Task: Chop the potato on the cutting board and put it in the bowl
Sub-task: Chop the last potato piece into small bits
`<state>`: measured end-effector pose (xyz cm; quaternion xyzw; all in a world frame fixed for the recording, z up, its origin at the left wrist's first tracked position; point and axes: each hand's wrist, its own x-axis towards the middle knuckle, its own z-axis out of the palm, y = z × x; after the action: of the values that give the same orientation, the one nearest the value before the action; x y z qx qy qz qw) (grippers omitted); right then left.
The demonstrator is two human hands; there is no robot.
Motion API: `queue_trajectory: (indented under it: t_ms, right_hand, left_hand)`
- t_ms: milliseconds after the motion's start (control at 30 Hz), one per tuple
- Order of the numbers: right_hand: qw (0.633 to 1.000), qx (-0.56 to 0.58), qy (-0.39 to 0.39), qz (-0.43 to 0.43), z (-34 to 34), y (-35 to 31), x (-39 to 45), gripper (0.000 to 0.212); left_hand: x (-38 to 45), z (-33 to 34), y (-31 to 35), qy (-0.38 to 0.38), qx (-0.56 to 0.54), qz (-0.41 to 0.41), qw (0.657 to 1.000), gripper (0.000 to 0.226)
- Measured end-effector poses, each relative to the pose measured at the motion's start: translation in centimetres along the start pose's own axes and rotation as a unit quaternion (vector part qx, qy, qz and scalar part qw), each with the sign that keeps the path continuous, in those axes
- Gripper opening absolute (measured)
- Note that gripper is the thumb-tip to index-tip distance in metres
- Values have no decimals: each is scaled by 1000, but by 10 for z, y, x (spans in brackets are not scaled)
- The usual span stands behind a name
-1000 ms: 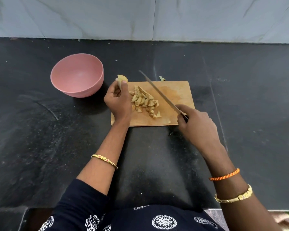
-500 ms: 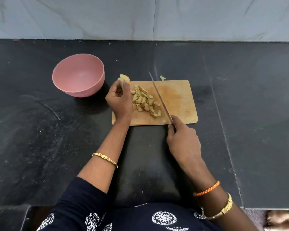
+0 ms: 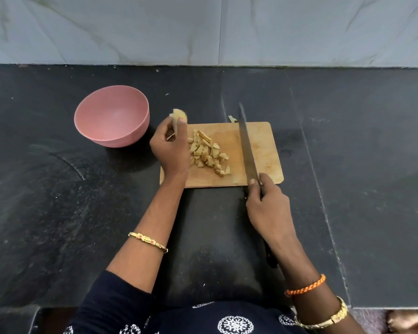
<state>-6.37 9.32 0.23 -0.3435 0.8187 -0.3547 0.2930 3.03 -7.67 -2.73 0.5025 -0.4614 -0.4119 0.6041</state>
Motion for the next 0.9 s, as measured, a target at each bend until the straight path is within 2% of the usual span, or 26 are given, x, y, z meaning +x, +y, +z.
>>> queue_trajectory:
  t_ms: [67,133,233,367,567,767,900]
  right_hand:
    - [999,19,34,1,-5,-1,6,22]
    - [999,21,43,13,-12,1,14,26]
    - [997,34,56,31,-24,8,22,24]
    - [996,47,69,35,-35,16,23,19]
    - [995,66,66,41,-34,22,22,18]
    - [996,65,52,31,-33,23,22,18]
    - [995,70,55,34,-37,26,21,18]
  left_hand:
    - [-7,8,10,-60,76,47,994,17]
    - [-17,23,20,-145,144,117,972,20]
    - [-31,49,20,-261,234,206,914,26]
    - [-36,62,3,-365,337,221,839,29]
    - [-35,55,11,-393,300,138,858,29]
    - [-35,54,12,-405,331,154,838,37]
    - [-37,50,9,-415,317,169,836,31]
